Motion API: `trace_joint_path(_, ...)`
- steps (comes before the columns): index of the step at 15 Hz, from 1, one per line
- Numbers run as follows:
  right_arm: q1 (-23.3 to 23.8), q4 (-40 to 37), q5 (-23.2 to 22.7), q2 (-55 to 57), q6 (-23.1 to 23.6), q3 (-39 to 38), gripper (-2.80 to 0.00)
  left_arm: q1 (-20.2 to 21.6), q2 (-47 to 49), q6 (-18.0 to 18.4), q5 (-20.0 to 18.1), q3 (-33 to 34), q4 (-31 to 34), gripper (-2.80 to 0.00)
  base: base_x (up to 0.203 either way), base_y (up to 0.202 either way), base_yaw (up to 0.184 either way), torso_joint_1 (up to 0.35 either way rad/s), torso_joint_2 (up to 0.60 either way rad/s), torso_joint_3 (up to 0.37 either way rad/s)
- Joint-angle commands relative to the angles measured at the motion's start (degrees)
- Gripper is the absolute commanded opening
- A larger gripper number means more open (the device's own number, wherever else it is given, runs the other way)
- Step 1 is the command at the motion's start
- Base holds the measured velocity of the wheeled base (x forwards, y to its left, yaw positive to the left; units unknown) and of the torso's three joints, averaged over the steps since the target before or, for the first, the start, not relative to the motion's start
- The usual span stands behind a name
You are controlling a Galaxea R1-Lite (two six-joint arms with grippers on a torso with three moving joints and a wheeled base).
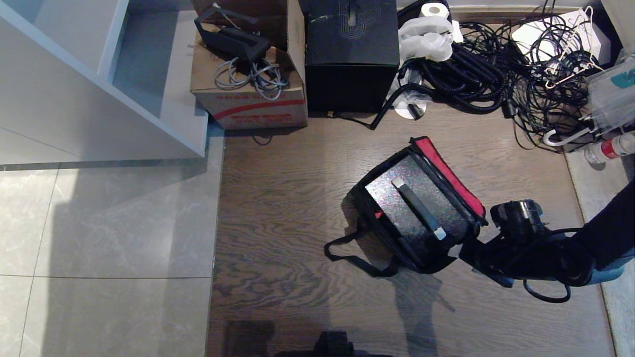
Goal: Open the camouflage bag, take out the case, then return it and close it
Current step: Grip the handle
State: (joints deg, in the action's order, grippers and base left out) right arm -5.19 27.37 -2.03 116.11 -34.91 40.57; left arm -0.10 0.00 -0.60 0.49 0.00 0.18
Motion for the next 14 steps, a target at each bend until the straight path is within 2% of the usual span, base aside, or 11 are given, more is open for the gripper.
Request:
trace_joint_path(1,-3.1,-2.6,2.6,-6.8,11.3,-0.4,0.0,0.0,0.0,0.0,0.0,0.0,0.0,-2.8,0.0,0.0,0.0,0.0,0.0,0.0)
trace_joint_path(3,-8.9,-5.7,8.0,-9.0,24.3,-0.4,0.0,0.0,0.0,0.0,0.0,0.0,0.0,-2.8,0.0,0.0,0.0,0.0,0.0,0.0)
trace_joint_path(5,-15.7,-6.8,18.3,-8.5,31.4,0.7,0.0,0.0,0.0,0.0,0.0,0.0,0.0,-2.8,0.0,0.0,0.0,0.0,0.0,0.0)
trace_joint_path(8,-24.8,-5.0,41.9,-3.8,41.0,5.2,0.0,0.0,0.0,0.0,0.0,0.0,0.0,-2.8,0.0,0.0,0.0,0.0,0.0,0.0)
trace_joint_path(9,-28.3,-3.7,48.0,-1.3,45.5,7.5,0.0,0.0,0.0,0.0,0.0,0.0,0.0,-2.8,0.0,0.0,0.0,0.0,0.0,0.0)
trace_joint_path(11,-33.0,3.3,51.7,3.5,52.7,10.4,0.0,0.0,0.0,0.0,0.0,0.0,0.0,-2.8,0.0,0.0,0.0,0.0,0.0,0.0)
trace_joint_path(14,-33.6,13.4,52.4,6.2,70.6,10.1,0.0,0.0,0.0,0.0,0.0,0.0,0.0,-2.8,0.0,0.0,0.0,0.0,0.0,0.0)
